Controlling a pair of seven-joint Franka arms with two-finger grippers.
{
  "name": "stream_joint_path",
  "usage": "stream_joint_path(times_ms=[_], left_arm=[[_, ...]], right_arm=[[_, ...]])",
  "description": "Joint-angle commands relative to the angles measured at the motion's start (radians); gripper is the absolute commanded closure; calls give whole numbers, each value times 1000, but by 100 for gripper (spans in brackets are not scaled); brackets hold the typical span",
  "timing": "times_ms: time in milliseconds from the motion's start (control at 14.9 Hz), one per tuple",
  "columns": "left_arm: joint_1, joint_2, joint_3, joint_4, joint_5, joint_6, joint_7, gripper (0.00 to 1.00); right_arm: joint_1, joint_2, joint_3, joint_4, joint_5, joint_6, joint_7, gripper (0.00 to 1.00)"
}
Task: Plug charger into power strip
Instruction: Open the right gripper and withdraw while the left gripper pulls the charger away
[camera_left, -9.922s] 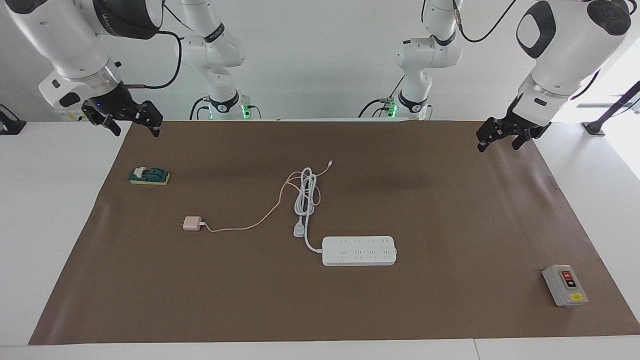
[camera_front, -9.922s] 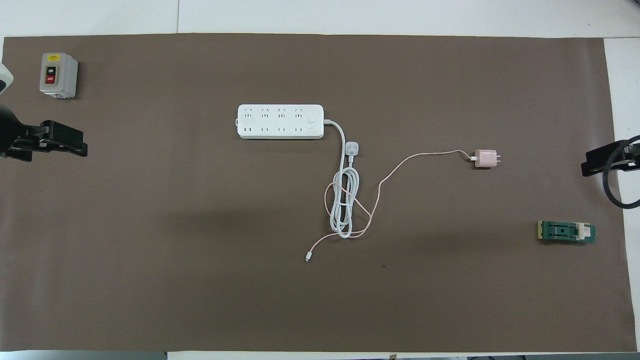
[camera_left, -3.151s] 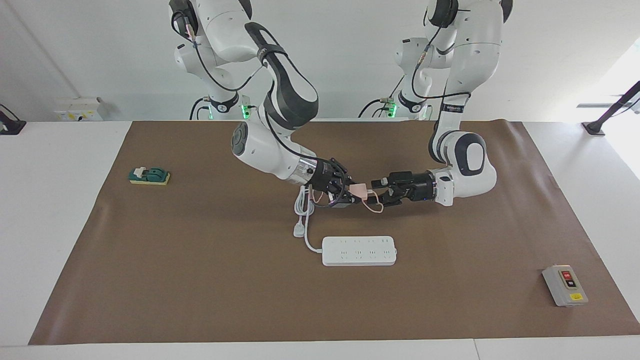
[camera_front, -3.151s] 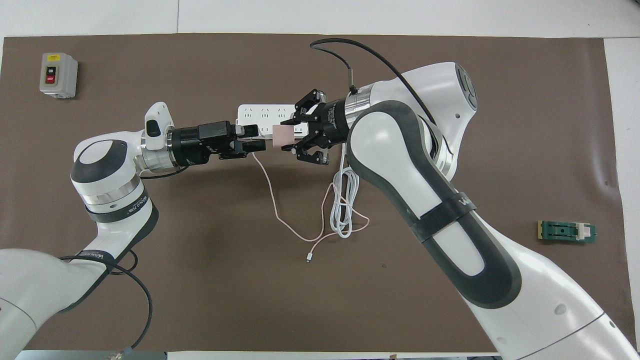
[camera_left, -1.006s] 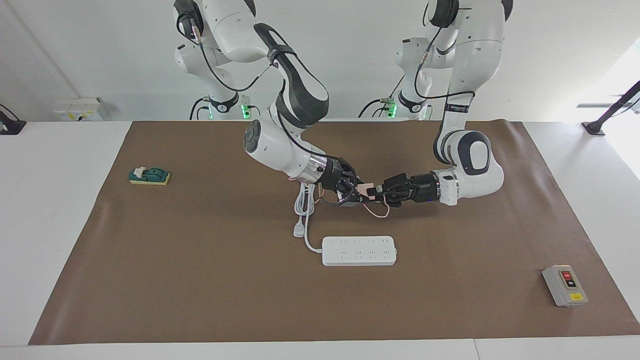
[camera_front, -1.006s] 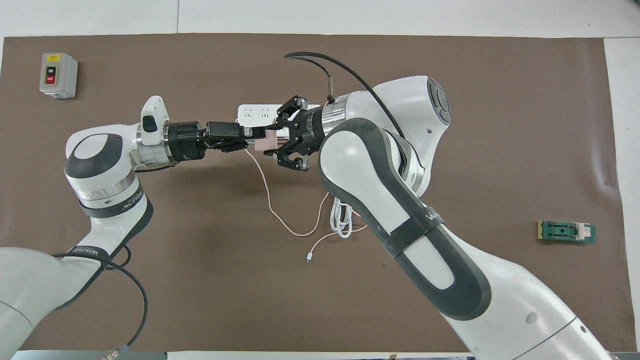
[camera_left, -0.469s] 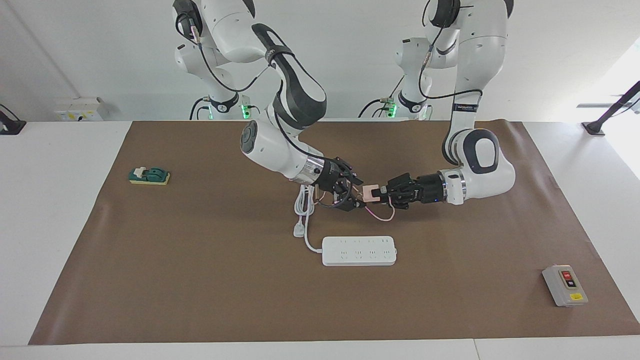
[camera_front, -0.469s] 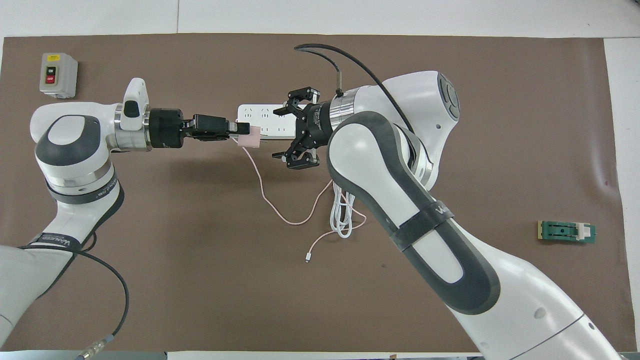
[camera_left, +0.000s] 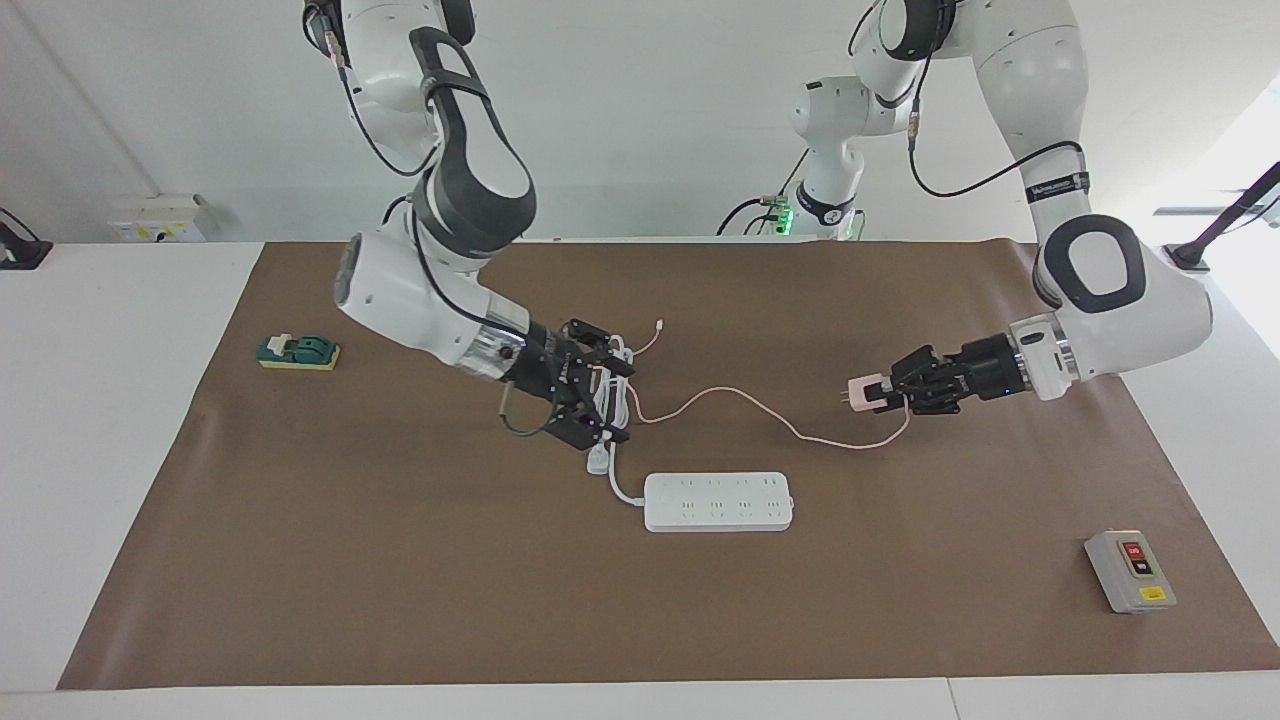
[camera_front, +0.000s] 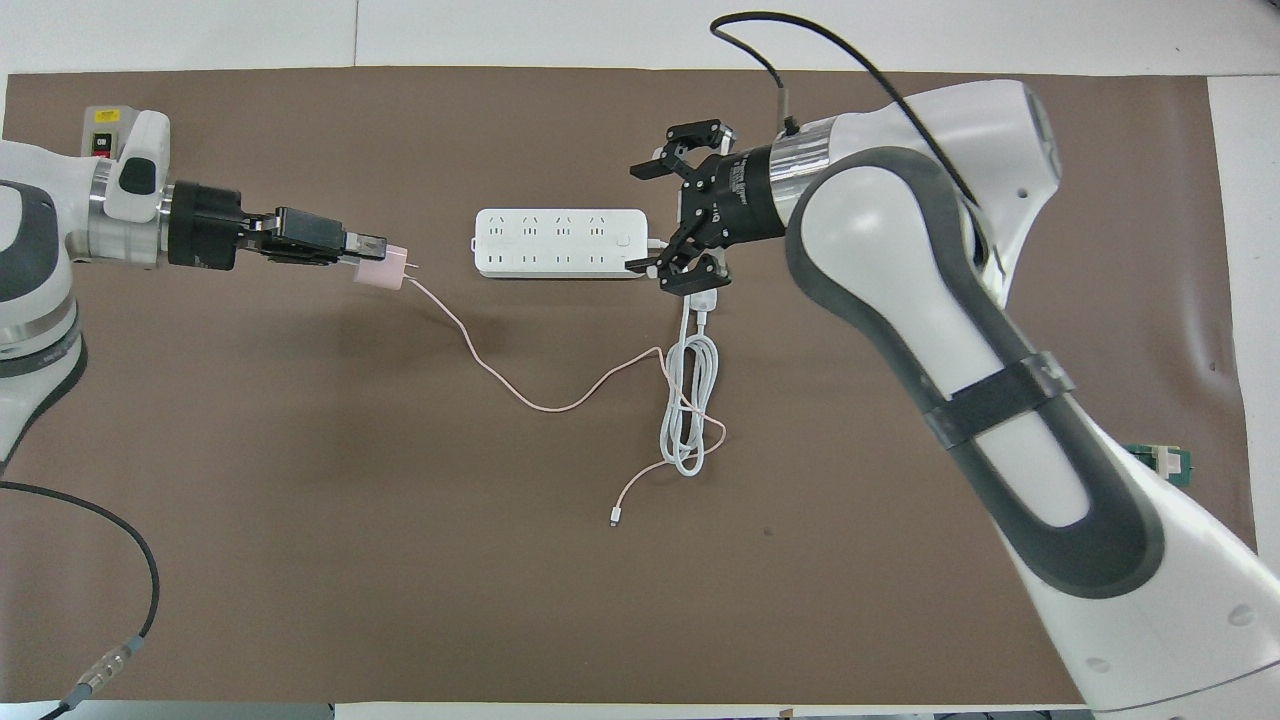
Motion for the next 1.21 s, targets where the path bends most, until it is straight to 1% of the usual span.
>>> stream_joint_path(times_ms=[0, 134, 268, 402, 469, 603, 804, 872, 1006, 1140], left_arm=[[14, 13, -5, 163, 227, -80, -79, 100], [13, 13, -5, 244, 381, -94, -68, 100], [-1, -2, -8, 260, 491, -87, -38, 100], [-9, -15, -10, 272, 558, -76, -18, 100], [-6, -12, -8, 290, 570, -65, 20, 100], [-12, -19, -10, 295, 639, -60, 50, 100], [-13, -16, -14, 295, 656, -83, 59, 100], [-12, -15, -11, 296, 653, -85, 47, 100], [-13, -18, -13, 297, 656, -91, 6, 100], [-15, -22, -16, 297, 658, -143, -4, 100]], right_arm=[[-87, -39, 10, -6, -139, -65, 21, 0], [-141, -47, 10, 3, -243, -118, -17, 0], [-170, -65, 7, 2, -293, -167, -143, 0], [-199, -78, 8, 3, -351, -204, -235, 0], [-213, -82, 8, 3, -381, -217, -291, 0], [-245, -95, 8, 2, -429, -259, -426, 0], [-273, -114, 8, 3, -533, -311, -678, 0], [-279, -122, 8, 2, -579, -323, -768, 0], [-294, -141, 7, 0, -628, -340, -919, 0], [-310, -162, 8, -9, -690, -345, -1064, 0]])
